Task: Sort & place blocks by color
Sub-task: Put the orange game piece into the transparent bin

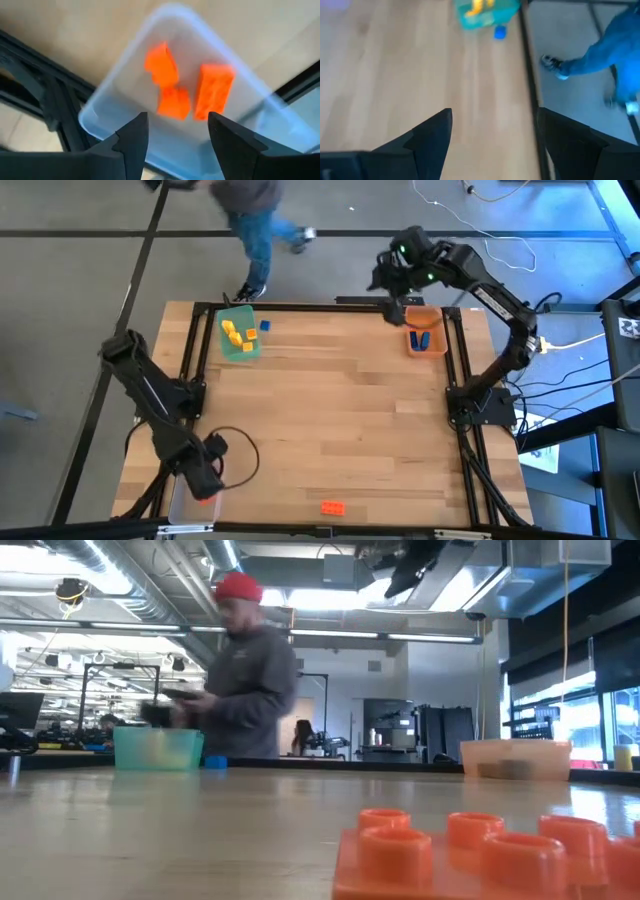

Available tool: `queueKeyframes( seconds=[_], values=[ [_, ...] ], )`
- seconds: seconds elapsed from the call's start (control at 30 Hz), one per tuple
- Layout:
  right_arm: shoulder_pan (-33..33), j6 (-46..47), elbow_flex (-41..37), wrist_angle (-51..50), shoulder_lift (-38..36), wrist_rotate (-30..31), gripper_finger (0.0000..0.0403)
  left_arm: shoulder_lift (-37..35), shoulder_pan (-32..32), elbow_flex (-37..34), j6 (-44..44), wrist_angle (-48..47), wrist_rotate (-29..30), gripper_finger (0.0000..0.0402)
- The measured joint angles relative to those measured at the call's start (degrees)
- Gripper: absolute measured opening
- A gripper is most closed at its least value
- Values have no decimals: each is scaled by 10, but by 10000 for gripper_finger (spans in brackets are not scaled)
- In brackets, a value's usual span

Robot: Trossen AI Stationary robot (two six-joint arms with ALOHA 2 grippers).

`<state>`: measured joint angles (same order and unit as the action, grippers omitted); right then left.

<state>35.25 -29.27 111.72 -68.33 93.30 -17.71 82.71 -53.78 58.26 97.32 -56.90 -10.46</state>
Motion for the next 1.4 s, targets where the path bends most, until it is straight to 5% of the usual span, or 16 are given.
queueKeyframes(
  seconds=[0.33, 0.7, 1.07, 1.4],
  values=[
    [-163, 54, 0, -215, -48, 42, 291, -140, 2, 0, 6, -55, 294, 196],
    [-381, 247, -63, -204, -54, 61, 292, -179, 2, 0, -123, -96, 385, 195],
    [-566, 568, -263, 121, -53, 72, 291, -179, 2, 0, -251, -96, 415, 195],
    [-670, 664, -380, 400, 21, 182, 291, -179, 2, 0, -305, -95, 414, 196]
  ],
)
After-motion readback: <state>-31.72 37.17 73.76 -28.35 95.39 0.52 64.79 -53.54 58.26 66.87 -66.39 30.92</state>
